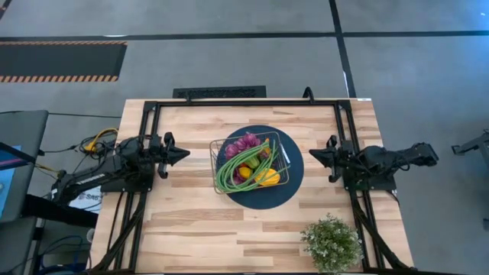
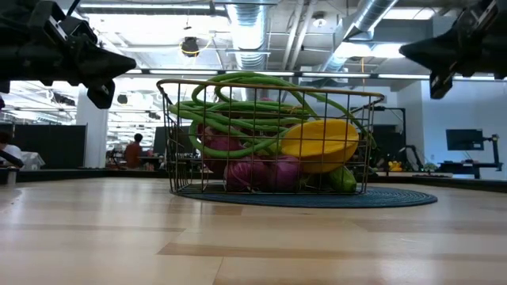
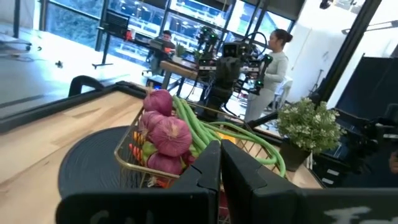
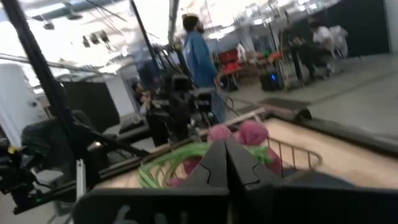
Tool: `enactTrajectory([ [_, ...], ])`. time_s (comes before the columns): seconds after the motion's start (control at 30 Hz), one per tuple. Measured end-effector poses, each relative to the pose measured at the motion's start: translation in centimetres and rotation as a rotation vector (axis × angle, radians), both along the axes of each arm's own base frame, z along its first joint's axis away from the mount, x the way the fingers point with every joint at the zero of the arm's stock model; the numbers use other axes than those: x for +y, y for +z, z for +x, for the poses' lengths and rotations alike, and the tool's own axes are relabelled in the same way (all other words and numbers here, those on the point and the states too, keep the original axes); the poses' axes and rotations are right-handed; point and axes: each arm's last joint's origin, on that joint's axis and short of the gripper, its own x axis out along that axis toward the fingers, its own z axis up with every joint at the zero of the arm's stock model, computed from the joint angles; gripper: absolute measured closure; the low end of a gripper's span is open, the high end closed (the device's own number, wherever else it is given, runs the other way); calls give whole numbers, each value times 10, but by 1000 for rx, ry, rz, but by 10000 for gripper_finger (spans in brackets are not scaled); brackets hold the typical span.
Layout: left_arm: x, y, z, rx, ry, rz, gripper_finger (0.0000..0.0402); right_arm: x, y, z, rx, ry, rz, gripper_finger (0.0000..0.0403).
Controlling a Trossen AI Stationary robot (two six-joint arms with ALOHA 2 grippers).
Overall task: Build produce basket
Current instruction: Return to Home Position
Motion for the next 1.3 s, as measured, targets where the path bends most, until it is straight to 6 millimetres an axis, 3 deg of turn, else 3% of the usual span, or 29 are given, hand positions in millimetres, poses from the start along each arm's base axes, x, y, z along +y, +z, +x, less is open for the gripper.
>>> enactTrajectory([
  [0.4, 0, 0, 0, -4, 1, -30, 401, 0, -15, 3, 138, 5, 49, 400],
  [0.8, 2, 0, 0, -3, 51, -53, 401, -1, -16, 3, 152, 1, 26, 371],
  [1.3, 2, 0, 0, -2, 52, -55, 401, 0, -16, 3, 155, 1, 24, 371],
])
